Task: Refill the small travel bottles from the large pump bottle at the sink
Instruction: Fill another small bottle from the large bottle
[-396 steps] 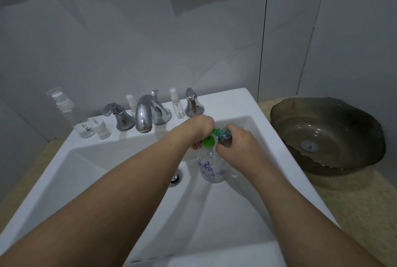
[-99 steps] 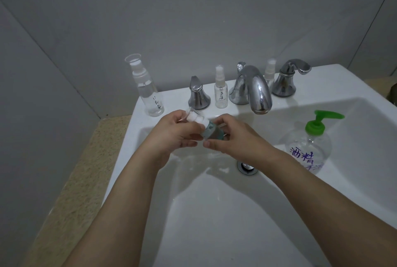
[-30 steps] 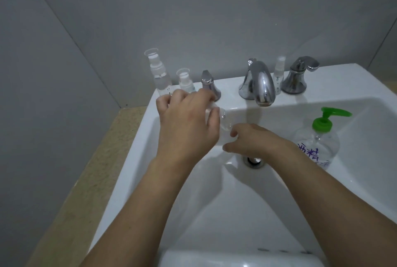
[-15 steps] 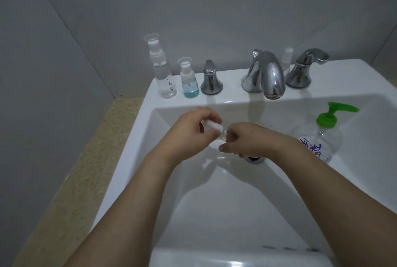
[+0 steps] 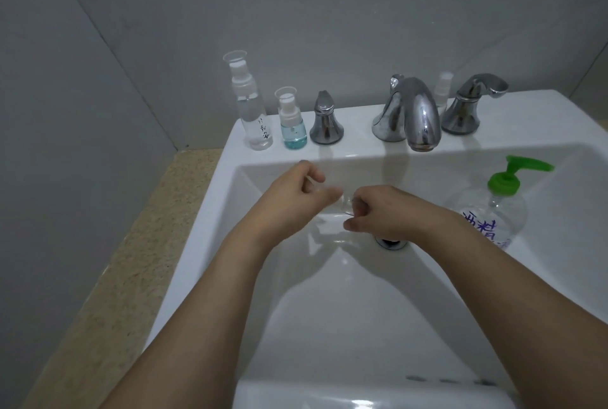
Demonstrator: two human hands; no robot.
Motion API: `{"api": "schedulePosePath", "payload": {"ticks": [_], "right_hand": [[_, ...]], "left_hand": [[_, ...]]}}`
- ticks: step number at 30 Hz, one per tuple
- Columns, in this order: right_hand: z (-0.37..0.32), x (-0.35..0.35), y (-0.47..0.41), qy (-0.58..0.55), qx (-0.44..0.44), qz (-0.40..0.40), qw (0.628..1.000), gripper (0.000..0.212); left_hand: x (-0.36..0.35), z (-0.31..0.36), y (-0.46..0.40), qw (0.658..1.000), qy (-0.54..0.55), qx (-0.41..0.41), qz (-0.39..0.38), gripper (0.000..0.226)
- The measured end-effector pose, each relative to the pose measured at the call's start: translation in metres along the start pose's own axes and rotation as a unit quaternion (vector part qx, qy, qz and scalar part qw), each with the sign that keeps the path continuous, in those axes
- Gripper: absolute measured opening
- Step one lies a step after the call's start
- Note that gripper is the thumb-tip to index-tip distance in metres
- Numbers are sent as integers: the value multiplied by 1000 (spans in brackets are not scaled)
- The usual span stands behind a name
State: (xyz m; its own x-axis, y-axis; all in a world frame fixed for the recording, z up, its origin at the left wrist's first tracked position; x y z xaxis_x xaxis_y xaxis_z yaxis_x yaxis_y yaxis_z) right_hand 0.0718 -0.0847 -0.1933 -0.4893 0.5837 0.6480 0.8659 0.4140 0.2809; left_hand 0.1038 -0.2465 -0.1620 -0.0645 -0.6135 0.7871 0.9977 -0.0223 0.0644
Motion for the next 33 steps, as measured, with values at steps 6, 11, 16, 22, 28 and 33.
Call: {"api": "schedulePosePath", "payload": {"ticks": [6, 11, 16, 22, 28, 33], "right_hand": [[4, -1, -1, 16, -15, -6, 1000, 24], [6, -2, -2, 10, -22, -9, 1000, 23], [6, -3, -2, 3, -26, -9, 1000, 21], [11, 4, 0, 44, -73, 8, 996, 16], [15, -1, -3, 75, -103, -17, 992, 14], [14, -4, -1, 73, -101, -33, 992, 20]], "left_hand": [[-2, 2, 0, 995, -96, -12, 4, 29], [-2, 1, 1, 996, -90, 0, -10, 33], [-2, -4, -1, 995, -76, 7, -59, 16], [13, -14, -2, 993, 85, 76, -10, 46], [9, -9, -1, 993, 109, 30, 29, 33], [11, 9, -3, 996, 54, 0, 66, 30]]}}
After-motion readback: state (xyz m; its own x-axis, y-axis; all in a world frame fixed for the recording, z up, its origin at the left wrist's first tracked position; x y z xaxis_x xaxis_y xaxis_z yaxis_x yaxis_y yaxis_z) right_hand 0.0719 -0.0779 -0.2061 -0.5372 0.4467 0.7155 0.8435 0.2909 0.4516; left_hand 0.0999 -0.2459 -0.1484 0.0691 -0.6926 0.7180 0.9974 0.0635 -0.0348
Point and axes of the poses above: each hand's wrist, its own y-axis away from the middle knuckle, its own x-axis out of the back of the hand, z = x × y, the point moved 4 cm from there along -y, towards the middle knuckle, and after that the axes turned 15 degrees about -y, right-handed, at the moved point
